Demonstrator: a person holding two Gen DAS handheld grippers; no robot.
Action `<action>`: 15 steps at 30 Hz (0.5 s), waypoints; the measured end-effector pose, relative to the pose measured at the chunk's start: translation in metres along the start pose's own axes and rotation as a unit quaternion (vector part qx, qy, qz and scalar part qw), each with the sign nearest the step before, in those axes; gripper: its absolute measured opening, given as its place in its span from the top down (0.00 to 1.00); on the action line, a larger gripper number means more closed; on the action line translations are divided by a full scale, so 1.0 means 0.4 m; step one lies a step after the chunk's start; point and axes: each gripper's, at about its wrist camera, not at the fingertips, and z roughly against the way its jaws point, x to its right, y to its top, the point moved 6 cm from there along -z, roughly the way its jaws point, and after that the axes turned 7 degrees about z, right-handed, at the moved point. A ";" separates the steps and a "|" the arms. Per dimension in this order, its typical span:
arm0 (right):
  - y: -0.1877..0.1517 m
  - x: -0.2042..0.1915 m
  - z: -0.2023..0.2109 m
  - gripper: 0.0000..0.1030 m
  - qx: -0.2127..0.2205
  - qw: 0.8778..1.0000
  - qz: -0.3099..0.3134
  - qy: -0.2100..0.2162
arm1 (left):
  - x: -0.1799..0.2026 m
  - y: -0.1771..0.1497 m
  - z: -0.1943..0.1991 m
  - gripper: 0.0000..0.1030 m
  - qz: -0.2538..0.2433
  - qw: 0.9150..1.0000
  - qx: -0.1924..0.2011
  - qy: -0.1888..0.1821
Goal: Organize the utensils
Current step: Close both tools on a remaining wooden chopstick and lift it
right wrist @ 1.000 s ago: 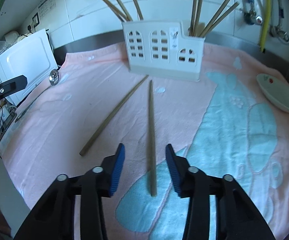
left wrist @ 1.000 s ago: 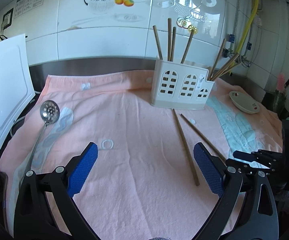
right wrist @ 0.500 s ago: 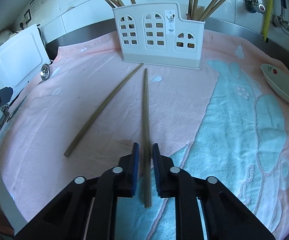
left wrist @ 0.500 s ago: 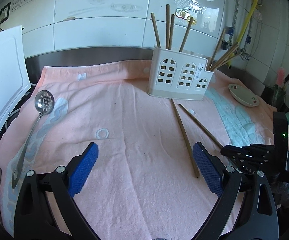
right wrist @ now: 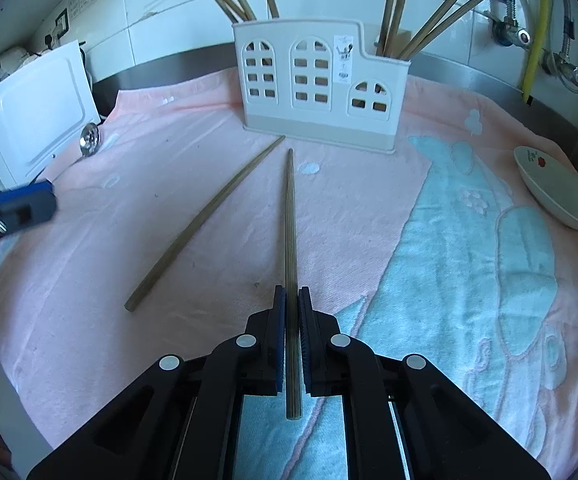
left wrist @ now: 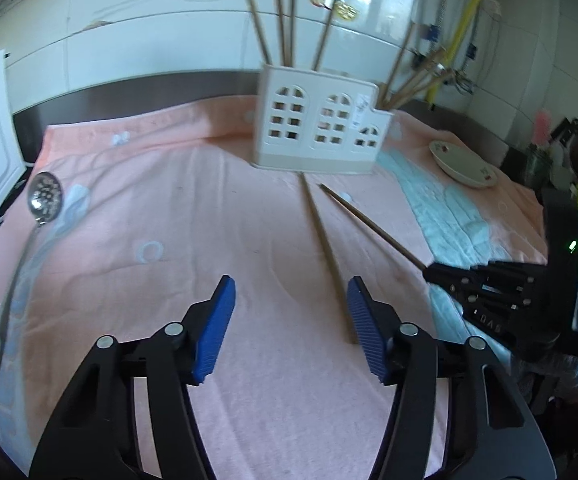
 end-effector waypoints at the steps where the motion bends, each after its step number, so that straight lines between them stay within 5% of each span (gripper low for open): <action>1: 0.004 0.003 0.012 0.94 0.006 1.000 -0.002 0.000 | 0.010 -0.003 -0.006 0.51 -0.003 1.000 -0.003 -0.003; 15: 0.070 0.029 0.169 0.94 0.083 0.996 -0.011 0.001 | 0.073 -0.030 -0.144 0.77 0.015 0.997 -0.067 -0.037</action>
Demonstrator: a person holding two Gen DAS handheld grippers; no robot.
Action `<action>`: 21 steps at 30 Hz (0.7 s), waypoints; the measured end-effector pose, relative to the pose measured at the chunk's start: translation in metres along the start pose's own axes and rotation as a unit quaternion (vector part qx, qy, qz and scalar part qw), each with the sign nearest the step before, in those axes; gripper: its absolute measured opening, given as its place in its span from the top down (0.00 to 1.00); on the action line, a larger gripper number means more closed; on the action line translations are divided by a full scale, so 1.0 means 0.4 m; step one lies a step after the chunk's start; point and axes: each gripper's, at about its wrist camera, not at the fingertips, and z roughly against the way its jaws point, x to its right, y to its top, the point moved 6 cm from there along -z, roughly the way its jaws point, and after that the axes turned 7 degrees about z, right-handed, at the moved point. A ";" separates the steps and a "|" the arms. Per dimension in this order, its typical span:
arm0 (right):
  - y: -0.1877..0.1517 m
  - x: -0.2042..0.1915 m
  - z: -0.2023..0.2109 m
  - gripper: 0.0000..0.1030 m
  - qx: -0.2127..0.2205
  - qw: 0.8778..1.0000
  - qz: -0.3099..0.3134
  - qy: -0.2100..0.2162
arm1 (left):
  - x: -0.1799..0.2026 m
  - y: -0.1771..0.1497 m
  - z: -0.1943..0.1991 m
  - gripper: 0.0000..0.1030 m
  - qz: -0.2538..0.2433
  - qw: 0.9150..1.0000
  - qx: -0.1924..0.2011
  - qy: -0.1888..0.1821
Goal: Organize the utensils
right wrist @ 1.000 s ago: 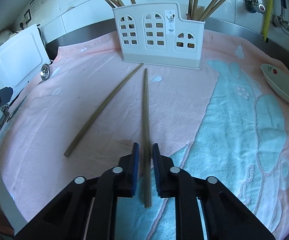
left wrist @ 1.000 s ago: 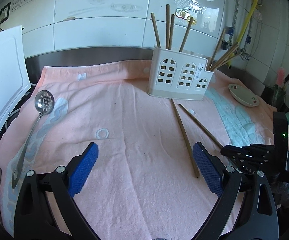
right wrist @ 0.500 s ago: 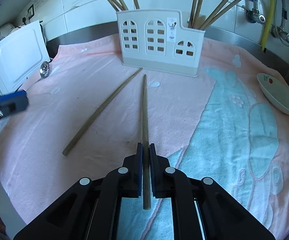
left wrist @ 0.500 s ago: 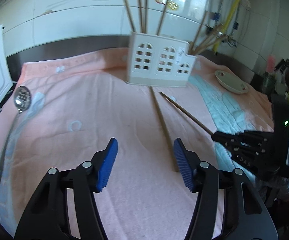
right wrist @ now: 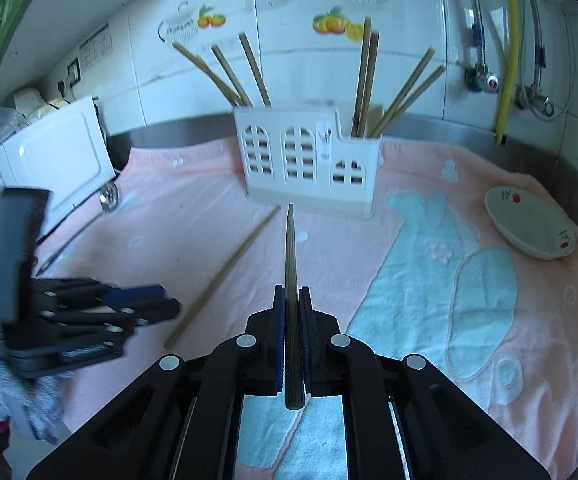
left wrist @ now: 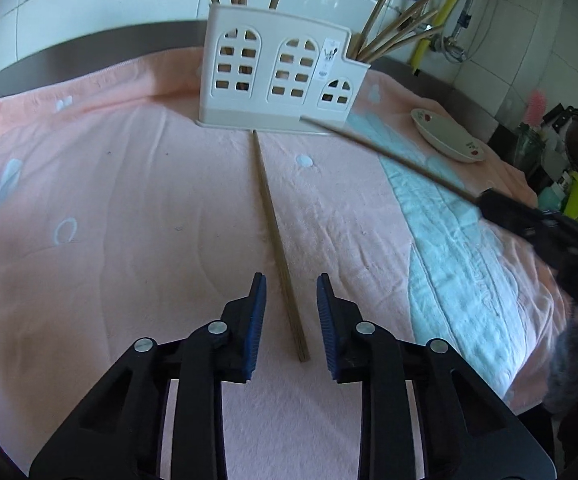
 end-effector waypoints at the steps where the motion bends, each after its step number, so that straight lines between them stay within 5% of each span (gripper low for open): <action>1: 0.004 -0.001 0.006 0.94 0.002 1.000 0.000 0.002 | 0.001 0.001 -0.010 0.78 0.000 1.000 -0.003 0.001; 21: -0.056 0.013 -0.008 0.94 -0.025 0.999 -0.020 -0.002 | 0.005 0.011 -0.042 0.94 0.002 1.000 -0.009 0.027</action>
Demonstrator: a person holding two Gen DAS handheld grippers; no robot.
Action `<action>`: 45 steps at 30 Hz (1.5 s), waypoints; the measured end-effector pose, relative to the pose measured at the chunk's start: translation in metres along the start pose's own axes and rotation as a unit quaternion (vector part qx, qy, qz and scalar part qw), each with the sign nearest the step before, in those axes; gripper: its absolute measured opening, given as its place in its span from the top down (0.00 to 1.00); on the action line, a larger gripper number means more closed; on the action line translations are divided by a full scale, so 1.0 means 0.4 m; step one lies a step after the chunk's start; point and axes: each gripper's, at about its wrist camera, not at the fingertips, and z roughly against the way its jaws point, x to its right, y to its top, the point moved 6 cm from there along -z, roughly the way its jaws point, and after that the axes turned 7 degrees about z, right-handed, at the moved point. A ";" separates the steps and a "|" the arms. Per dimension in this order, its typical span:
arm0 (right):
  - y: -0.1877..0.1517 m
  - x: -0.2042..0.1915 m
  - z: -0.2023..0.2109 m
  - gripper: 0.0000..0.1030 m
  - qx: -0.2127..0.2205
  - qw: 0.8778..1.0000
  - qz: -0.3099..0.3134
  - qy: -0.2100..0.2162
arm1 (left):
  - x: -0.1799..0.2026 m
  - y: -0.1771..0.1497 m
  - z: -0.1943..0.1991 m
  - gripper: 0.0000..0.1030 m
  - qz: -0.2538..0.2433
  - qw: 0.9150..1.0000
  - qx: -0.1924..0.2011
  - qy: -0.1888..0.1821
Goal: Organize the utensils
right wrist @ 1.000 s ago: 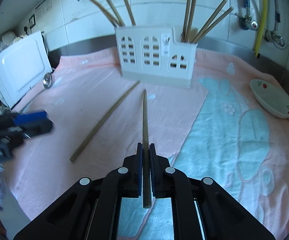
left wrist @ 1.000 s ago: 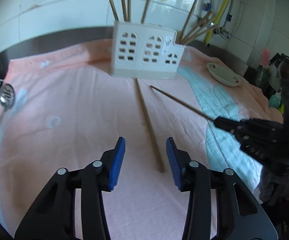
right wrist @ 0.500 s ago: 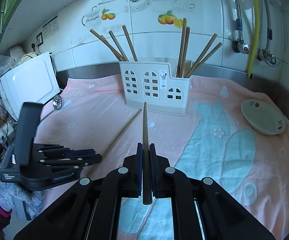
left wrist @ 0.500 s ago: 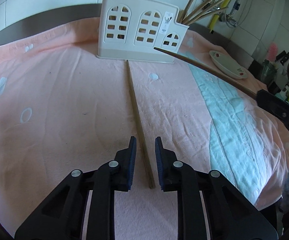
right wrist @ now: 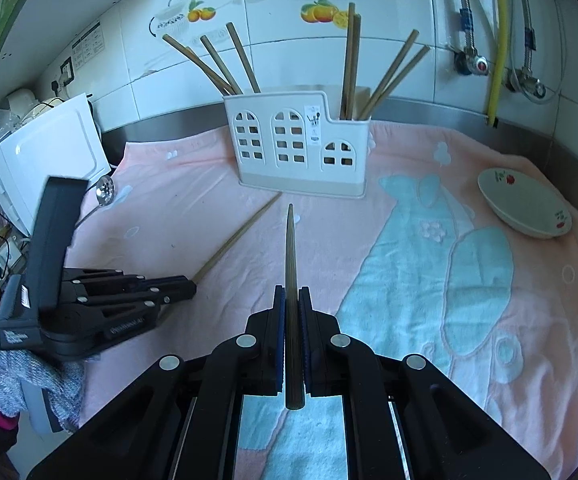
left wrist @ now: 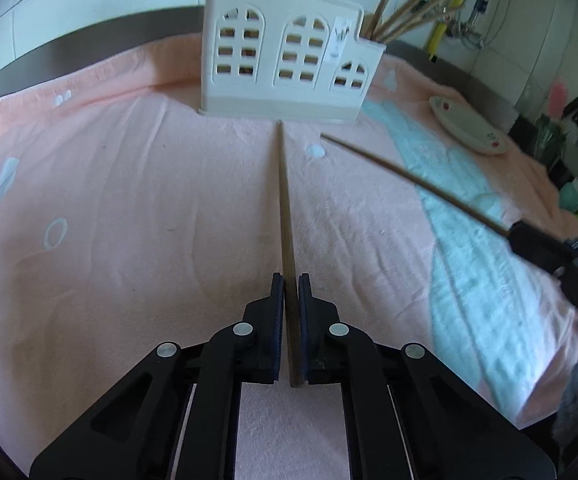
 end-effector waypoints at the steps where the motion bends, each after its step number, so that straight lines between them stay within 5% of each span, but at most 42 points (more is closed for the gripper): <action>1: -0.002 -0.001 0.000 0.94 0.000 1.000 0.000 -0.001 | 0.001 0.006 0.015 0.94 -0.001 1.000 0.007 -0.003; 18: 0.063 -0.013 0.027 0.94 0.023 1.000 0.015 -0.005 | 0.020 0.131 0.201 0.95 -0.047 0.995 0.089 -0.002; 45: 0.148 -0.020 0.019 0.94 0.046 0.999 -0.005 0.021 | 0.019 0.177 0.228 0.95 -0.065 0.993 0.094 -0.006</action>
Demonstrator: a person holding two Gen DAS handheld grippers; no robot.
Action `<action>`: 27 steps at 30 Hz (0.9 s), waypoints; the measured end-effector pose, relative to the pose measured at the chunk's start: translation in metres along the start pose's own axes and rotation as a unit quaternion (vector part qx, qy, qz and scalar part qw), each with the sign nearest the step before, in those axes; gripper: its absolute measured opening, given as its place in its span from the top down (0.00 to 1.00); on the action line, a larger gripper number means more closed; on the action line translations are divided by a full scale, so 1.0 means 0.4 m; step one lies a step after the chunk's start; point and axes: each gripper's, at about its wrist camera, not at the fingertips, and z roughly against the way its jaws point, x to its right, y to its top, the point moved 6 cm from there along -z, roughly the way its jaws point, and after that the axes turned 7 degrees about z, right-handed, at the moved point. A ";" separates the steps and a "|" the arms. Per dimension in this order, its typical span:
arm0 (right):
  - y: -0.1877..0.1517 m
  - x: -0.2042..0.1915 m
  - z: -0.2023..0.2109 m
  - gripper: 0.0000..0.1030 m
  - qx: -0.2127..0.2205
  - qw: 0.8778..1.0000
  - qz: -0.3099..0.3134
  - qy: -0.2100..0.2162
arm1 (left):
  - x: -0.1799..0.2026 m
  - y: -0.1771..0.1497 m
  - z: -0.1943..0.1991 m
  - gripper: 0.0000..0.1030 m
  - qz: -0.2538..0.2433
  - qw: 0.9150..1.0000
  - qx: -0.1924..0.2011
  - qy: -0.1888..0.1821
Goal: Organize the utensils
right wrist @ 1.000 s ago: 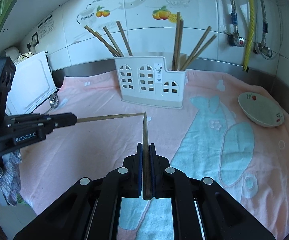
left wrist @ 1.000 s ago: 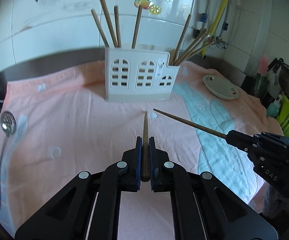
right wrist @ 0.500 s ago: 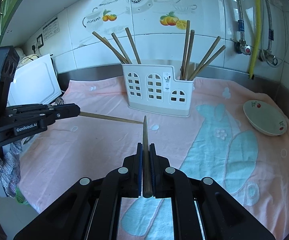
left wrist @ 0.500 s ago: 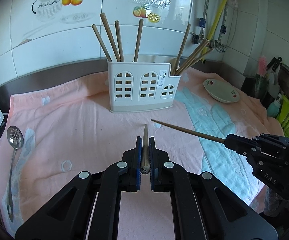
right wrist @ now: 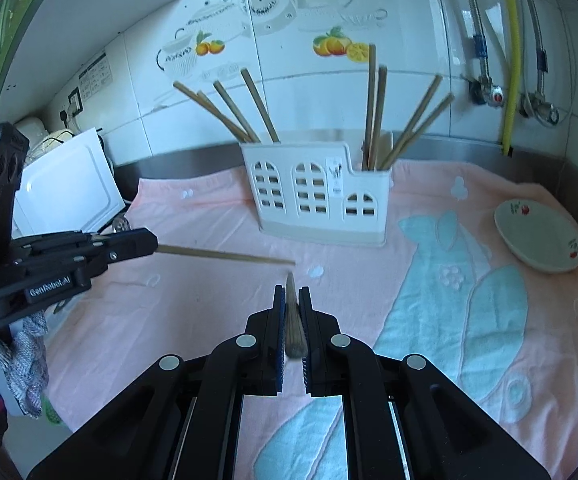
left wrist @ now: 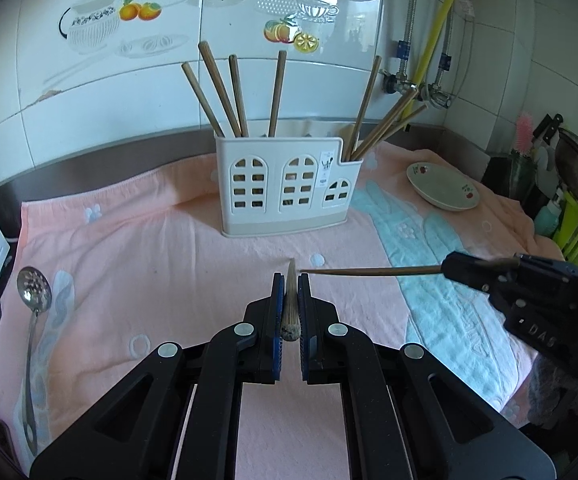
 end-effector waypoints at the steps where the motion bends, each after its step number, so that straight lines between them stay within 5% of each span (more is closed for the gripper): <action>1: 0.012 0.001 0.005 0.94 0.003 1.000 0.004 -0.005 | 0.000 0.006 0.000 0.95 0.000 1.000 0.000 0.000; 15: 0.186 0.014 0.039 0.94 0.002 0.999 0.042 -0.003 | 0.044 0.120 0.026 0.95 -0.041 0.999 0.015 -0.014; 27: 0.358 0.058 0.093 0.94 0.004 0.997 0.077 -0.018 | 0.076 0.371 0.135 0.95 -0.057 0.994 0.097 -0.010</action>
